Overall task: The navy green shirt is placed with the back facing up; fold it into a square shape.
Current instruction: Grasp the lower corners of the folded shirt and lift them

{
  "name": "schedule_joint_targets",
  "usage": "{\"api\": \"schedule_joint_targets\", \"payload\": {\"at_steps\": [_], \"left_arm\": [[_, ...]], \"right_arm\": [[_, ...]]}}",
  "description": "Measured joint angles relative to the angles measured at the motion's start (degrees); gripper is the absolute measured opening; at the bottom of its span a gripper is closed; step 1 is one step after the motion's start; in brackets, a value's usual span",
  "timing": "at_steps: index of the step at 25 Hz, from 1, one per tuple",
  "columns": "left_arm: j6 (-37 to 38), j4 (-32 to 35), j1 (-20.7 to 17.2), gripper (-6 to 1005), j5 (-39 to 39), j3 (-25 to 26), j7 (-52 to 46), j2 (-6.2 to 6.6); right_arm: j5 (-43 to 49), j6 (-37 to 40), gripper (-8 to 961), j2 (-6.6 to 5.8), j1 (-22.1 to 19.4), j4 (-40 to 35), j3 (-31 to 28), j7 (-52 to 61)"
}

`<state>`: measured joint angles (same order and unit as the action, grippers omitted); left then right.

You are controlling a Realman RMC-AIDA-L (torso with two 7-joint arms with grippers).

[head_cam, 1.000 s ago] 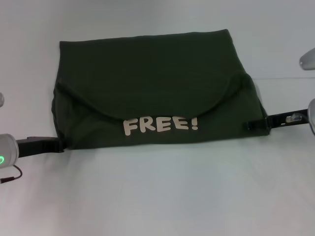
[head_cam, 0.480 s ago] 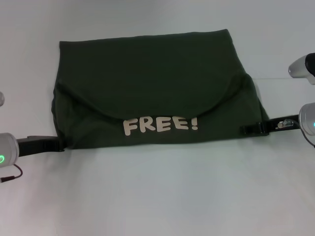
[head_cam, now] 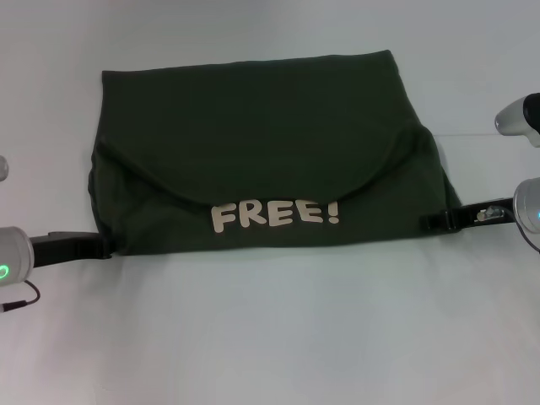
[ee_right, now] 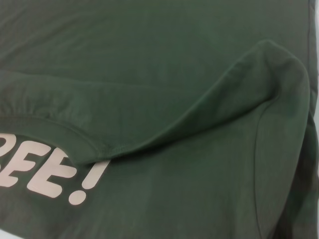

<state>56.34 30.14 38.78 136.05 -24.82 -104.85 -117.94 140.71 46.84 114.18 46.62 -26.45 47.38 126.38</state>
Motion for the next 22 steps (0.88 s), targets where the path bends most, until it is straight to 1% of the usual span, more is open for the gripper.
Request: {"api": "schedule_joint_targets", "payload": {"at_steps": [11,14,19,22], "left_arm": [[0.0,0.0,0.2,40,0.0,0.1,0.0,0.0],[0.0,0.0,0.2,40,0.0,0.1,0.0,0.0],[0.0,0.0,0.2,39,0.0,0.1,-0.2,0.0],[0.2,0.0,0.1,39,0.0,0.1,-0.4,0.01]], "right_arm": [[0.0,-0.2,459,0.01,-0.4,0.0,0.4,0.0],[0.0,-0.2,369,-0.05,-0.4,-0.1,0.4,-0.1],[0.0,-0.1,147,-0.14,-0.7,-0.2,0.4,-0.1],[-0.1,0.1,80,-0.24,-1.2,-0.6,0.3,-0.1]]}}
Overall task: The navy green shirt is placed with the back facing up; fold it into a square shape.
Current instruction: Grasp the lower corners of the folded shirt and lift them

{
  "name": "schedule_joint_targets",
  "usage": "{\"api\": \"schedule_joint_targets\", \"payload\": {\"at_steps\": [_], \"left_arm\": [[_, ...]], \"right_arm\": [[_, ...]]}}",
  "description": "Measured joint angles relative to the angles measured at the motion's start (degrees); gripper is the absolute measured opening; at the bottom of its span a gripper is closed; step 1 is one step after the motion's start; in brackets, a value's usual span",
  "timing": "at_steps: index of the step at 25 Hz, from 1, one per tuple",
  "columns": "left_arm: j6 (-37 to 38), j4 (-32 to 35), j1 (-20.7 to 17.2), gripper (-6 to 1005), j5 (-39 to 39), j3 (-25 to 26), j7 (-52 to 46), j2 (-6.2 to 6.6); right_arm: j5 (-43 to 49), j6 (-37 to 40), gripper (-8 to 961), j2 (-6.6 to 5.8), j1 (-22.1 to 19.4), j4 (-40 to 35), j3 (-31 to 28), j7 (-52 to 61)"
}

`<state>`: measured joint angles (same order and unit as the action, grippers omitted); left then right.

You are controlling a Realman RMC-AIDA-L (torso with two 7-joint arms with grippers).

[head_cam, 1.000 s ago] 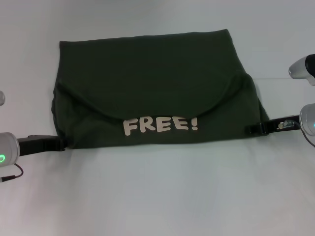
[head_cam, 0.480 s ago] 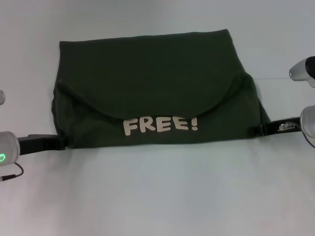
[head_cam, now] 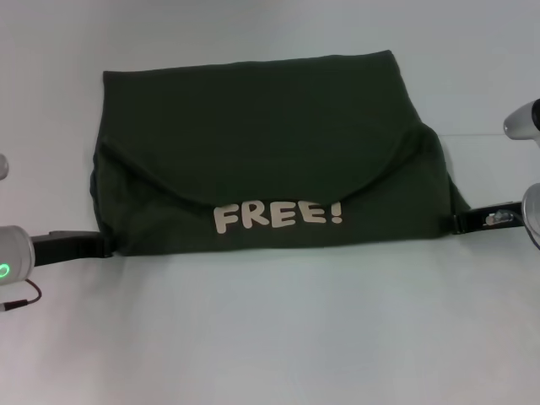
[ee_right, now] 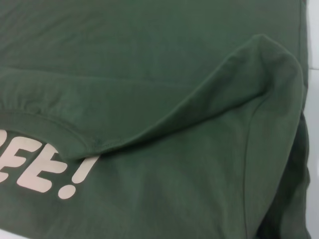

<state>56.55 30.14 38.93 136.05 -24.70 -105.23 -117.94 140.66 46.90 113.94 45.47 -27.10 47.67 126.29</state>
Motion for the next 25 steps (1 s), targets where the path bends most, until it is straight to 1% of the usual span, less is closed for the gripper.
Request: {"api": "schedule_joint_targets", "payload": {"at_steps": [2,5,6,11,13,15,16,18,19,22,25], "left_arm": [[0.6,0.0,0.0,39,0.1,0.0,-0.4,0.08],[1.9,0.4,-0.2,39,0.2,0.1,-1.1,0.24],[5.1,1.5,-0.8,40,0.3,0.3,-2.0,0.51],[13.0,5.1,-2.5,40,0.5,0.4,-3.9,1.19],[17.3,6.9,-3.3,40,0.6,0.4,-4.9,1.59],[21.5,9.0,-4.1,40,0.7,0.4,-6.2,2.03],[24.4,10.4,-4.6,40,1.1,0.5,-6.9,2.35],[28.0,11.9,-5.0,40,2.3,1.1,-7.5,2.89],[28.0,11.9,-5.0,40,2.3,1.1,-7.5,2.89],[38.3,14.0,-5.0,39,8.1,5.1,-7.3,4.56],[44.5,14.7,-4.7,39,12.6,6.7,-7.3,5.32]], "right_arm": [[-0.1,0.4,36,-0.14,-0.3,-0.3,0.0,0.0],[-0.1,2.9,41,-0.22,-1.4,-2.0,0.0,-0.2],[-0.2,4.3,43,-0.11,-2.0,-3.5,0.0,-0.4],[-0.4,12.7,51,1.61,-7.0,-13.7,-0.2,-0.9],[-0.4,16.2,55,2.06,-9.0,-16.9,-0.2,-0.9],[-1.0,19.8,58,2.21,-10.7,-19.6,-0.2,-1.4],[-1.6,22.0,60,2.26,-11.8,-20.9,-0.3,-1.9],[-3.2,25.9,64,2.23,-13.7,-22.5,-0.6,-3.4],[-4.0,27.9,65,2.17,-14.6,-23.1,-0.9,-4.2],[-5.3,34.6,70,1.88,-17.2,-24.4,-3.7,-7.1],[-5.4,41.1,76,1.6,-19.4,-24.8,-6.8,-9.7]]}}
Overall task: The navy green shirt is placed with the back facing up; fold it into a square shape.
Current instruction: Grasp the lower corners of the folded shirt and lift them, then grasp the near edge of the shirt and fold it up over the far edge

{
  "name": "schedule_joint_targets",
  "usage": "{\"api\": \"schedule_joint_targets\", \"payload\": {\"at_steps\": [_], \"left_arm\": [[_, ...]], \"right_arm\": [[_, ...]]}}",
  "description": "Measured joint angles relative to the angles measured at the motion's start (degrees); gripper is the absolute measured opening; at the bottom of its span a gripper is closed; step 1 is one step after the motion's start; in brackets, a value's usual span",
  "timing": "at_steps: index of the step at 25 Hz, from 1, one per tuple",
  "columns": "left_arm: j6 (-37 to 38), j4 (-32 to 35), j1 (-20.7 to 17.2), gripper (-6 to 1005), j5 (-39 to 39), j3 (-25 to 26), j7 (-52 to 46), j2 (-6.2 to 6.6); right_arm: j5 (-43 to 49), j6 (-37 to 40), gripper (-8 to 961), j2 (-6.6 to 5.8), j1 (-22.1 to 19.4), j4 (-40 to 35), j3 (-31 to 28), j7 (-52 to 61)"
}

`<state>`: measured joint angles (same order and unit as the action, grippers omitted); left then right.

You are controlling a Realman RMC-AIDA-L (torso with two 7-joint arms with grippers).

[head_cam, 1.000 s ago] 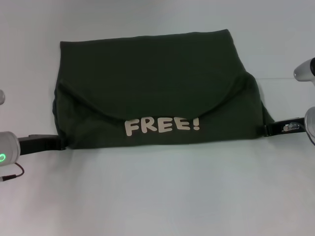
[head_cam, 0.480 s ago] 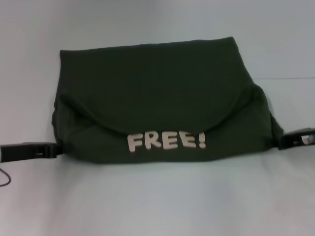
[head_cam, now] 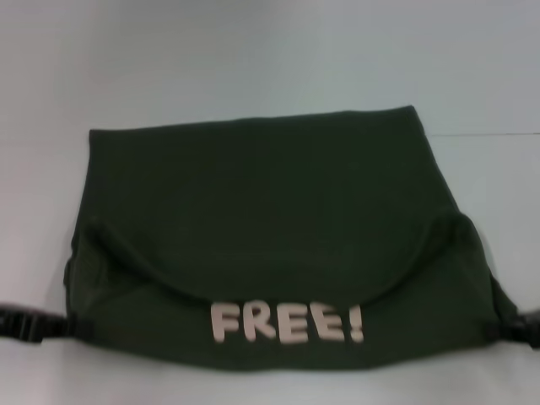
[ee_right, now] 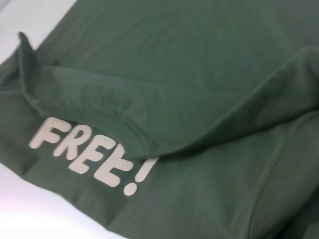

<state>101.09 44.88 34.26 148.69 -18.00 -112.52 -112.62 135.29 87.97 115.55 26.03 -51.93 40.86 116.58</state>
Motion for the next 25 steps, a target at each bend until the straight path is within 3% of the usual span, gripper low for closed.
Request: {"api": "schedule_joint_targets", "payload": {"at_steps": [5,10,14,20,25], "left_arm": [[8.6,1.7,-0.1,40,5.6,0.3,0.1,0.28],[13.1,2.8,0.7,40,6.3,1.7,0.8,1.16],[13.2,2.3,2.6,39,5.6,3.2,0.6,2.05],[11.8,1.6,4.6,39,1.9,7.9,-2.1,3.55],[4.1,-0.7,5.8,40,-1.8,10.2,-5.3,4.58]], "right_arm": [[0.1,6.7,84,-1.04,-3.9,0.2,-3.0,-3.4],[0.0,10.8,93,-2.2,-4.8,1.0,-5.4,-6.1],[-0.3,12.0,100,-3.66,-2.1,1.9,-11.7,-6.2],[-0.4,11.4,110,-7.16,4.2,6.9,-18.6,-5.4],[-1.7,6.4,119,-8.02,10.2,8.3,-21.5,-3.6]]}}
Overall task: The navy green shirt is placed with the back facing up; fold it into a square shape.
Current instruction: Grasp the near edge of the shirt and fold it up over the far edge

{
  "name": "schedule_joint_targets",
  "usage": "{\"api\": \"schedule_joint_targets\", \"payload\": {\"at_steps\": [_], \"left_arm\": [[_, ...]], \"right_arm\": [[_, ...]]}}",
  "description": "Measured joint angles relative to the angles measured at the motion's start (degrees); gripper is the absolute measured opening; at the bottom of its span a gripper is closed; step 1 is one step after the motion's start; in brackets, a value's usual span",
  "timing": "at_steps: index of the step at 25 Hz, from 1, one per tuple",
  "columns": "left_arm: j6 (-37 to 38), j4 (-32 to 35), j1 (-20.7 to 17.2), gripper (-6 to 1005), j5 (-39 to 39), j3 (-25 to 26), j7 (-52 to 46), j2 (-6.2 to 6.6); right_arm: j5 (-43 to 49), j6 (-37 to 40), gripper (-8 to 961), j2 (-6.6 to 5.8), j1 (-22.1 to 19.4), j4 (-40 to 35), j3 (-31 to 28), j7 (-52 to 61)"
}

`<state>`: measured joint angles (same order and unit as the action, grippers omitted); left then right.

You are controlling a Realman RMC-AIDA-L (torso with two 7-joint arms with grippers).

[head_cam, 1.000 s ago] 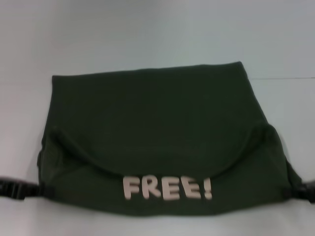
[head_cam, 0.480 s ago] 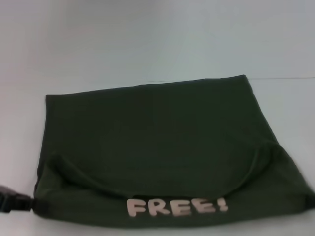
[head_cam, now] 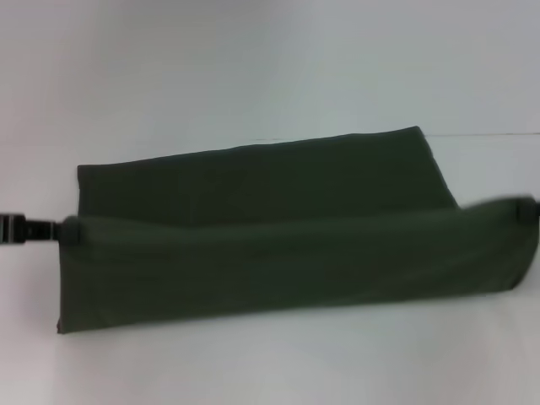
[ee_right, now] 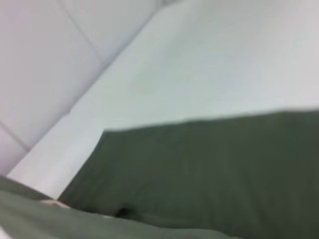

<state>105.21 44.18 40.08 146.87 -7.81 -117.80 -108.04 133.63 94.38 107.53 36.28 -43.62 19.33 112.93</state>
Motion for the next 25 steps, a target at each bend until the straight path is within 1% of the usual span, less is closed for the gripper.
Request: {"api": "schedule_joint_targets", "payload": {"at_steps": [1,4,8,10,12,16,20,22,24,25], "left_arm": [[-1.4,-0.4,0.1,40,-0.7,0.0,-0.4,0.05],[-6.1,-1.8,0.3,40,-4.0,0.0,-1.2,0.12],[-13.8,-5.7,0.8,40,-6.9,-0.4,-1.1,0.17],[-18.4,-7.7,1.1,39,-8.4,-0.4,-0.7,-0.03],[-22.9,-9.3,1.1,39,-10.7,-0.5,0.2,-0.7],[-30.1,-12.2,0.9,40,-15.4,-0.6,3.6,-1.78],[-37.3,-15.3,1.8,40,-17.2,-0.6,6.7,-3.02],[-41.7,-16.7,2.5,39,-18.0,-0.6,8.6,-3.98],[-45.5,-17.6,3.2,39,-18.8,-0.6,10.5,-4.94],[-47.0,-17.8,3.4,41,-19.2,-0.6,11.4,-5.39]], "right_arm": [[0.0,0.0,120,0.0,0.0,0.0,0.0,0.0],[-1.4,-5.2,126,0.12,2.5,0.4,0.7,0.7],[-1.6,-14.3,132,0.84,5.6,2.5,3.8,0.4],[-1.7,-19.5,136,1.4,7.1,4.3,5.7,-0.1],[-1.8,-24.5,139,2.14,8.6,6.3,6.6,-1.4],[-2.7,-32.0,146,3.7,10.8,8.6,7.3,-4.0],[-3.6,-39.5,153,5.32,12.6,10.3,9.9,-4.6],[-4.0,-44.2,157,6.14,13.5,11.4,11.8,-4.7],[-4.4,-48.6,160,7.08,14.2,12.5,13.4,-4.7],[-4.6,-52.8,162,8.07,14.9,13.7,15.0,-4.7]]}}
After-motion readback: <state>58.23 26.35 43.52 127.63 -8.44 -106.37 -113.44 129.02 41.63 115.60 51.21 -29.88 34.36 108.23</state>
